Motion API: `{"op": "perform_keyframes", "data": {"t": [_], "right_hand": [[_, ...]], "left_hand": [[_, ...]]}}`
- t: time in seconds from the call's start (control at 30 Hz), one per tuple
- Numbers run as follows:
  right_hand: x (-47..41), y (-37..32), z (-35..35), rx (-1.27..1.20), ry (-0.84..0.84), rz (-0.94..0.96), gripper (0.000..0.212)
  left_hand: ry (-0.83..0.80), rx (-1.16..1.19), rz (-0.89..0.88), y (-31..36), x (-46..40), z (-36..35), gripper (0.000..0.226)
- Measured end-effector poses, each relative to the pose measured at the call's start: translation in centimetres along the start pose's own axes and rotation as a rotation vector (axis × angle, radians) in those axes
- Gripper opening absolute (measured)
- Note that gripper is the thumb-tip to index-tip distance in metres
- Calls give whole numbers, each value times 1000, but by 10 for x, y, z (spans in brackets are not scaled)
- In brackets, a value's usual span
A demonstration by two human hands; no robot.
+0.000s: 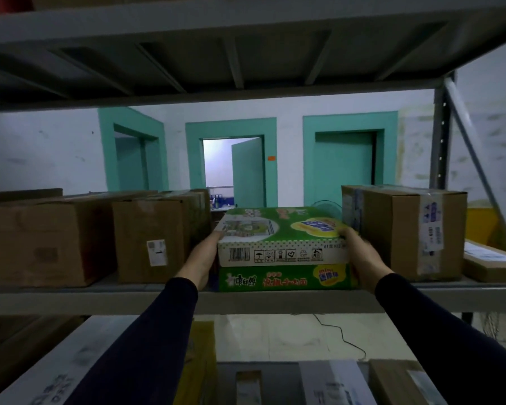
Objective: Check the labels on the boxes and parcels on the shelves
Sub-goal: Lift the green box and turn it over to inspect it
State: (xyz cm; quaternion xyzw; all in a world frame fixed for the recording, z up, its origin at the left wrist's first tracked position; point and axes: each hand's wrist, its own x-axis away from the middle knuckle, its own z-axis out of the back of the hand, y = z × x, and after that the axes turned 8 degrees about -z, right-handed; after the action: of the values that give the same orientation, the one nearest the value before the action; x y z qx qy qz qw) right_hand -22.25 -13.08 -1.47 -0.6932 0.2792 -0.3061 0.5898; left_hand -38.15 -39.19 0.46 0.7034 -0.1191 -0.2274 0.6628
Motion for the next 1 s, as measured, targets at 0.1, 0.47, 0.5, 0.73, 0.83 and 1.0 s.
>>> {"op": "perform_keyframes", "data": {"t": [0.1, 0.47, 0.5, 0.73, 0.83, 1.0], "right_hand": [[-2, 4, -3, -60, -20, 11, 48], [9, 3, -4, -141, -53, 77, 45], [14, 0, -5, -150, -44, 91, 47], [69, -27, 0, -215, -73, 210, 32], [103, -36, 7, -222, -115, 235, 50], [164, -34, 42, -223, -175, 282, 73]], "left_hand": [[-5, 68, -4, -6, 0, 0, 39], [-6, 203, -71, -1, -4, 6, 30], [-6, 197, -100, 4, -2, 7, 29], [-34, 166, -219, 45, 44, 18, 35], [-14, 157, -244, 63, 80, 21, 39], [20, 135, -306, 83, 170, 11, 31]]}}
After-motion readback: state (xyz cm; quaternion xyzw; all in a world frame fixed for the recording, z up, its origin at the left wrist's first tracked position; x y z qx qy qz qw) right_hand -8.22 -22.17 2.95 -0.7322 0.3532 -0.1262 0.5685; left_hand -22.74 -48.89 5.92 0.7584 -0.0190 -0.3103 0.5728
